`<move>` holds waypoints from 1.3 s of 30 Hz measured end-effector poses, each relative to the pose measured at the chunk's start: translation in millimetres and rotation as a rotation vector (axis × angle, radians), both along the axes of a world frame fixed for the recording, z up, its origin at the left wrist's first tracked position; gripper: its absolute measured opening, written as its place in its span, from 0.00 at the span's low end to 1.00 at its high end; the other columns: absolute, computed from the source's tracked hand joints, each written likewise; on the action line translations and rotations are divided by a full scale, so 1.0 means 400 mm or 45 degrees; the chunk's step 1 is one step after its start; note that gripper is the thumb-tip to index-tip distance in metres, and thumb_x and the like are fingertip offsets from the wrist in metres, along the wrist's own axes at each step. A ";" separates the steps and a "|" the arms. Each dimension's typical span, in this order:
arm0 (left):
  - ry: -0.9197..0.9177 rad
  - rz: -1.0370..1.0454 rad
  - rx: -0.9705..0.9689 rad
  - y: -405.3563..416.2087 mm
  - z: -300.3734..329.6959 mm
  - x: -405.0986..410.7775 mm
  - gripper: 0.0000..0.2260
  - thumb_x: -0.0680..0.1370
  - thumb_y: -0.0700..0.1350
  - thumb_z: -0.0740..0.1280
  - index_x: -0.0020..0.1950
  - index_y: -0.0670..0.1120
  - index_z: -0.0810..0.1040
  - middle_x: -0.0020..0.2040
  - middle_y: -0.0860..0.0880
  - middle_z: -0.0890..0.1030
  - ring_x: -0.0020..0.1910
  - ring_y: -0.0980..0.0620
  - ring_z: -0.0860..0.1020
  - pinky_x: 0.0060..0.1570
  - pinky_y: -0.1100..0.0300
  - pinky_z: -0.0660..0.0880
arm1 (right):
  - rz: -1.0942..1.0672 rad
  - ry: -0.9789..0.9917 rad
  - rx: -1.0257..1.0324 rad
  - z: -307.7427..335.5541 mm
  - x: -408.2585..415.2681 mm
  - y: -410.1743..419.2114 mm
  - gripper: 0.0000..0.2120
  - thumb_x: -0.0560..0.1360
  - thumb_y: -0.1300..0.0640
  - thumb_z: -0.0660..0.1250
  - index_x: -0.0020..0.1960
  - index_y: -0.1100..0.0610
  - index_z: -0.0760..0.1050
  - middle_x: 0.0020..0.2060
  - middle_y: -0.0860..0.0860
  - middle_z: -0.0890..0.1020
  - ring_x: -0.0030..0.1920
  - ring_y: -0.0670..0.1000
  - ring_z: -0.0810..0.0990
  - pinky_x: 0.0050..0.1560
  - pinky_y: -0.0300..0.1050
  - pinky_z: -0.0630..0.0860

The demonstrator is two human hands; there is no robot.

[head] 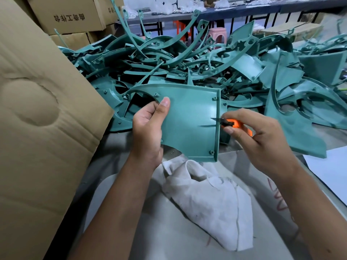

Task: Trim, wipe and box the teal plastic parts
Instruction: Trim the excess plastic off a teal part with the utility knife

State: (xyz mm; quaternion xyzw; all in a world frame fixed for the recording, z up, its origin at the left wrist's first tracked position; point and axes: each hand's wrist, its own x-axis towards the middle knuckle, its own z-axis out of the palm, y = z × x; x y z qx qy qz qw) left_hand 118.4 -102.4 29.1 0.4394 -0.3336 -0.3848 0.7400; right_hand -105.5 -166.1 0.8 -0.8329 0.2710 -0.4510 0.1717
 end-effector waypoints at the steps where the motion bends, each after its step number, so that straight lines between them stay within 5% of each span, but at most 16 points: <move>1: 0.005 0.002 -0.007 0.001 0.002 0.001 0.20 0.83 0.43 0.65 0.59 0.24 0.71 0.52 0.32 0.78 0.50 0.37 0.76 0.52 0.40 0.74 | 0.027 0.001 0.003 0.003 0.000 0.001 0.08 0.80 0.57 0.69 0.58 0.56 0.83 0.47 0.41 0.82 0.47 0.43 0.79 0.48 0.31 0.69; 6: 0.007 0.061 -0.037 0.000 0.012 0.012 0.19 0.84 0.43 0.65 0.60 0.25 0.73 0.51 0.34 0.78 0.50 0.39 0.77 0.51 0.44 0.76 | 0.163 0.066 0.006 0.006 -0.002 0.001 0.06 0.79 0.53 0.70 0.56 0.47 0.81 0.44 0.34 0.80 0.45 0.41 0.79 0.46 0.29 0.69; 12: -0.019 0.070 -0.036 -0.001 0.008 0.021 0.19 0.84 0.42 0.65 0.57 0.23 0.71 0.50 0.34 0.77 0.48 0.38 0.75 0.49 0.45 0.74 | 0.233 0.134 0.102 0.004 -0.005 -0.004 0.07 0.79 0.51 0.71 0.56 0.51 0.84 0.44 0.43 0.84 0.45 0.45 0.81 0.46 0.32 0.71; 19: -0.067 0.039 -0.036 -0.003 -0.005 0.027 0.19 0.83 0.43 0.67 0.55 0.24 0.72 0.48 0.35 0.78 0.46 0.39 0.76 0.43 0.51 0.77 | 0.261 0.206 0.127 0.010 -0.012 -0.003 0.09 0.77 0.53 0.72 0.56 0.52 0.86 0.45 0.38 0.84 0.46 0.42 0.81 0.46 0.30 0.71; 25: -0.107 0.046 -0.041 -0.008 -0.005 0.033 0.19 0.81 0.45 0.67 0.56 0.26 0.74 0.47 0.36 0.80 0.45 0.41 0.79 0.44 0.50 0.79 | 0.274 0.323 0.153 0.017 -0.013 0.006 0.09 0.76 0.57 0.76 0.56 0.53 0.86 0.46 0.42 0.85 0.49 0.46 0.83 0.49 0.50 0.80; 32: -0.104 0.064 -0.051 -0.007 -0.006 0.036 0.20 0.82 0.45 0.67 0.56 0.25 0.73 0.47 0.36 0.80 0.44 0.41 0.80 0.43 0.51 0.80 | 0.295 0.385 0.180 0.025 -0.008 0.015 0.12 0.75 0.50 0.72 0.56 0.50 0.87 0.44 0.42 0.85 0.48 0.47 0.82 0.47 0.46 0.78; 39: -0.105 0.052 -0.122 -0.012 0.016 0.049 0.11 0.84 0.46 0.64 0.50 0.43 0.84 0.47 0.43 0.86 0.47 0.45 0.85 0.44 0.51 0.83 | 0.350 0.535 0.107 0.005 0.008 0.020 0.11 0.75 0.54 0.77 0.56 0.43 0.87 0.49 0.33 0.83 0.53 0.36 0.80 0.55 0.48 0.77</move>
